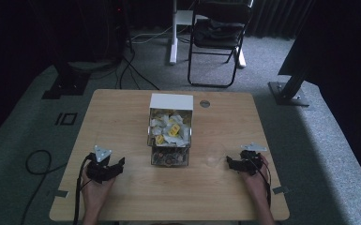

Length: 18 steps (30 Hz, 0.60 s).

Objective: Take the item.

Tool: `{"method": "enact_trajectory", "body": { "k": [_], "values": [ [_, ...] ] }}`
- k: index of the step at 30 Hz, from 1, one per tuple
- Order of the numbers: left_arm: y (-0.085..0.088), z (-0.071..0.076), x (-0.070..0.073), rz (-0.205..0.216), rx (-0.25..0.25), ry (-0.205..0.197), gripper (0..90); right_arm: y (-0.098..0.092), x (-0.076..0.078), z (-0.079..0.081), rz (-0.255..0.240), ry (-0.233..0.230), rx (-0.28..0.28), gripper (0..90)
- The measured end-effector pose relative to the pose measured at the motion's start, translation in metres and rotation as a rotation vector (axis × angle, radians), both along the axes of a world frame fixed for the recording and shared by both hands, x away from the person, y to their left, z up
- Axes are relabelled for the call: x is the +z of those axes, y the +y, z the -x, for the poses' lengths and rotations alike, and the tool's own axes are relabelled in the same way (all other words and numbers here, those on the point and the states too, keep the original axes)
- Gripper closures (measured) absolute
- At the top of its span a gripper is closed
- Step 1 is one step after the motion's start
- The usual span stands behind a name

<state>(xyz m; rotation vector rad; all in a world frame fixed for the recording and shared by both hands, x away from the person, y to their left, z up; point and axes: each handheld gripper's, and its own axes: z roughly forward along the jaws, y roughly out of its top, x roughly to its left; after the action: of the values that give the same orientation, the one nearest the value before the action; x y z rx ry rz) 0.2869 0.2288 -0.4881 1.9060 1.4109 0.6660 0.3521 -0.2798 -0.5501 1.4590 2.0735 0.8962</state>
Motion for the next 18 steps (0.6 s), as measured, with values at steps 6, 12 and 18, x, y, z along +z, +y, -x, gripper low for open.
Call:
{"method": "enact_trajectory", "body": {
  "k": [6, 12, 18],
  "values": [
    [-0.006, 0.002, 0.005, 0.006, -0.019, -0.013, 39.3, 0.0, 0.0, 0.0, 0.0, 0.0, 0.0, 12.4],
    [-0.011, 0.005, 0.011, 0.012, -0.041, -0.027, 39.4, 0.0, 0.0, 0.0, 0.0, 0.0, 0.0, 12.4],
    [-0.018, 0.008, 0.016, 0.011, -0.077, -0.044, 40.6, 0.0, 0.0, 0.0, 0.0, 0.0, 0.0, 12.4]
  ]
}}
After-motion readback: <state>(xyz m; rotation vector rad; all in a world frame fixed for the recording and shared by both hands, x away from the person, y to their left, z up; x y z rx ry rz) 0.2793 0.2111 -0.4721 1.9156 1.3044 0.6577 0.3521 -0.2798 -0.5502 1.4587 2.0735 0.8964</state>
